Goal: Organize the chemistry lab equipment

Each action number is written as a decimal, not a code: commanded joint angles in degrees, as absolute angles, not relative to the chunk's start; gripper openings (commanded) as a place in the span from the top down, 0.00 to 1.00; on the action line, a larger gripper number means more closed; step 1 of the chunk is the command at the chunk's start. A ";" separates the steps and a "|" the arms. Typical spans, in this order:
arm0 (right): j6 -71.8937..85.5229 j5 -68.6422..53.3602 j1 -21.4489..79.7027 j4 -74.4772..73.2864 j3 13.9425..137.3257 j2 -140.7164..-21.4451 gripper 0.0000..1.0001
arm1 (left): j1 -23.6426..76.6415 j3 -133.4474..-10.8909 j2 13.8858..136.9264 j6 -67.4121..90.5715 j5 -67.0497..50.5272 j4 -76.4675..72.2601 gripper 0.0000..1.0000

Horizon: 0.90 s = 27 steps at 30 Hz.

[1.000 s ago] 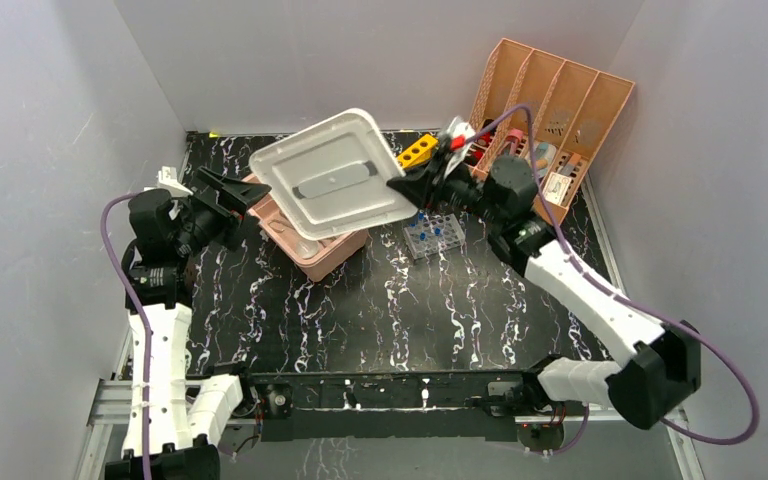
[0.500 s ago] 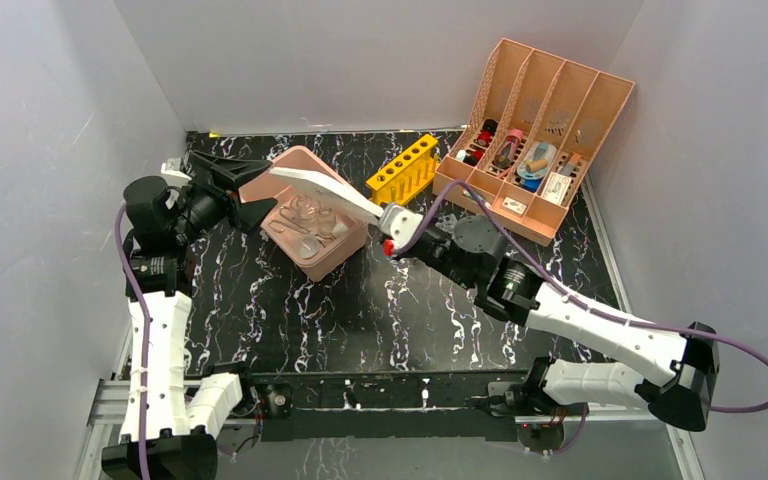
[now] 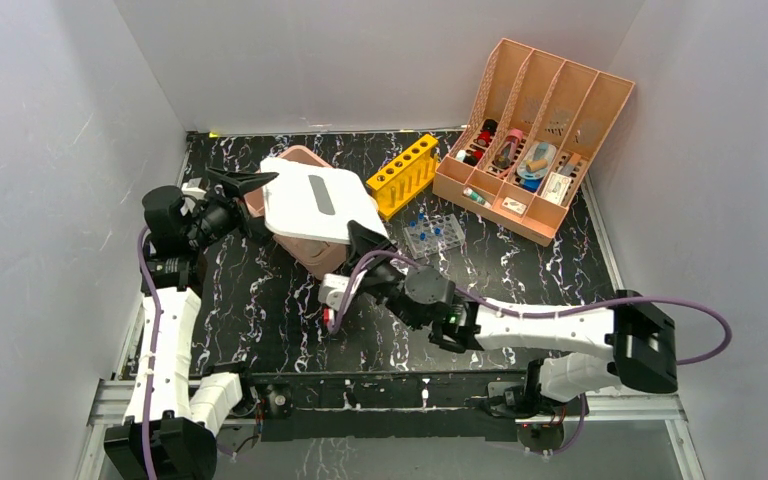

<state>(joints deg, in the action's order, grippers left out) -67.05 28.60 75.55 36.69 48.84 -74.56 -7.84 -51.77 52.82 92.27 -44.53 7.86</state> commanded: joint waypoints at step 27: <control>-78.39 47.68 82.87 68.88 40.40 -69.13 0.25 | -7.73 -46.08 51.20 94.54 -46.78 -14.16 1.00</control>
